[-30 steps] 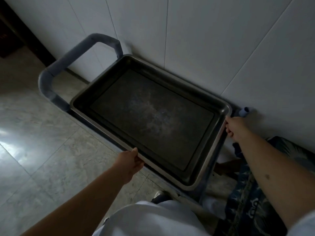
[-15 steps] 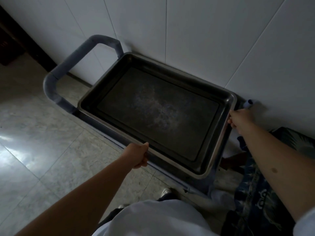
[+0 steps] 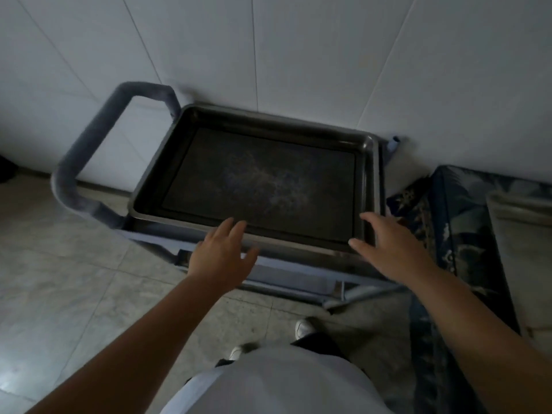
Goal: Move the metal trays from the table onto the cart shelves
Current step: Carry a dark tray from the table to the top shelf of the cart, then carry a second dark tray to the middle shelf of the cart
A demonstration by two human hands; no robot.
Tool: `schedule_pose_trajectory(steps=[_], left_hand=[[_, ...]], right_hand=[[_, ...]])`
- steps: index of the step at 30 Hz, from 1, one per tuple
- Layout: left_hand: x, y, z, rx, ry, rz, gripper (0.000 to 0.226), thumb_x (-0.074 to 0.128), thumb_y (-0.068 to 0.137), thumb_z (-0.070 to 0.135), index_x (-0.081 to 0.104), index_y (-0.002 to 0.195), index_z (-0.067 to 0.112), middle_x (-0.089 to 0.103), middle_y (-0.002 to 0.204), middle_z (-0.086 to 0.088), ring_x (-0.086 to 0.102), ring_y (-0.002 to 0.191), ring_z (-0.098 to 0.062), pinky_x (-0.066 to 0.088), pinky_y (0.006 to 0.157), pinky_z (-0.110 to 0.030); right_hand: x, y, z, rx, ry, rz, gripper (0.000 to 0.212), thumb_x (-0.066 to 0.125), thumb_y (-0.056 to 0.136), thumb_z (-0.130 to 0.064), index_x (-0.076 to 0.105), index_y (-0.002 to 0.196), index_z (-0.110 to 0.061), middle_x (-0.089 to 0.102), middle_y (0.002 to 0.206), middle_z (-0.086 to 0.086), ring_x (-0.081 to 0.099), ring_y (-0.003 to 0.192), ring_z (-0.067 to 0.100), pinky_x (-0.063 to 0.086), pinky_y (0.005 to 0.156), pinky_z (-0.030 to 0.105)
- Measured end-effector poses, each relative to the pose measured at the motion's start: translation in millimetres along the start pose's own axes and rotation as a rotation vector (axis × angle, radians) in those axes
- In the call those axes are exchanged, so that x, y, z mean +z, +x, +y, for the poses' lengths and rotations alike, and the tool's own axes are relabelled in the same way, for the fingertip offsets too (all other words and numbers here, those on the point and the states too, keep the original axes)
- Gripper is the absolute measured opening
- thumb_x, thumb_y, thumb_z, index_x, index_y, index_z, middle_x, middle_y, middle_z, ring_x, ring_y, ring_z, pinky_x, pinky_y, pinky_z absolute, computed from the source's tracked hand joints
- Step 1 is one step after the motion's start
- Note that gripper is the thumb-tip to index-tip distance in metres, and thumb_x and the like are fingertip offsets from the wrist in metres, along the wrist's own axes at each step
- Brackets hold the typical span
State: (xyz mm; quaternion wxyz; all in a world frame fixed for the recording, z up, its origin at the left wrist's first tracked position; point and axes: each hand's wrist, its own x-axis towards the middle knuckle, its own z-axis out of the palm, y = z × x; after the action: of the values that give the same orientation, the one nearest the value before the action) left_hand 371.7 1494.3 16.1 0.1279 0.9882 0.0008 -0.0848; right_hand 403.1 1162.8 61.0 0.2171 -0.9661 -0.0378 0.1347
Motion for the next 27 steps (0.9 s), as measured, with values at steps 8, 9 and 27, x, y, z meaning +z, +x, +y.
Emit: schedule_pose_trajectory(steps=[8,9,27], left_hand=[[-14.0,-28.3,5.4,0.388,0.160,-0.087,0.095,0.009,0.078,0.088,-0.012,0.153,0.034,-0.015,0.165,-0.008,-0.013,0.150,-0.031,0.008,0.118,-0.056],[-14.3,-30.6,12.9,0.434,0.173,-0.096,0.096,0.008,0.077,0.089,-0.014,0.153,0.035,-0.018,0.165,-0.008,-0.016,0.150,-0.032,0.008,0.118,-0.057],[32.1,-187.8,225.3,1.250,0.261,-0.244,0.100,0.005,0.074,0.091,-0.010,0.156,0.036,-0.020,0.165,-0.008,-0.012,0.152,-0.033,0.012,0.118,-0.062]], right_hand=[[80.0,-101.6,-33.4,0.221,-0.255,0.128,0.111,0.021,0.066,-0.095,0.012,0.153,-0.027,0.003,0.163,0.010,0.006,0.146,0.038,0.018,0.114,0.057],[85.5,-116.4,-36.9,0.263,-0.252,0.139,0.113,0.020,0.065,-0.095,0.012,0.154,-0.026,0.002,0.163,0.011,0.004,0.146,0.039,0.017,0.114,0.058],[146.9,-448.6,-7.3,1.083,-0.049,0.318,0.114,0.013,0.062,-0.100,-0.013,0.151,-0.035,-0.031,0.157,0.001,-0.018,0.146,0.030,0.004,0.114,0.057]])
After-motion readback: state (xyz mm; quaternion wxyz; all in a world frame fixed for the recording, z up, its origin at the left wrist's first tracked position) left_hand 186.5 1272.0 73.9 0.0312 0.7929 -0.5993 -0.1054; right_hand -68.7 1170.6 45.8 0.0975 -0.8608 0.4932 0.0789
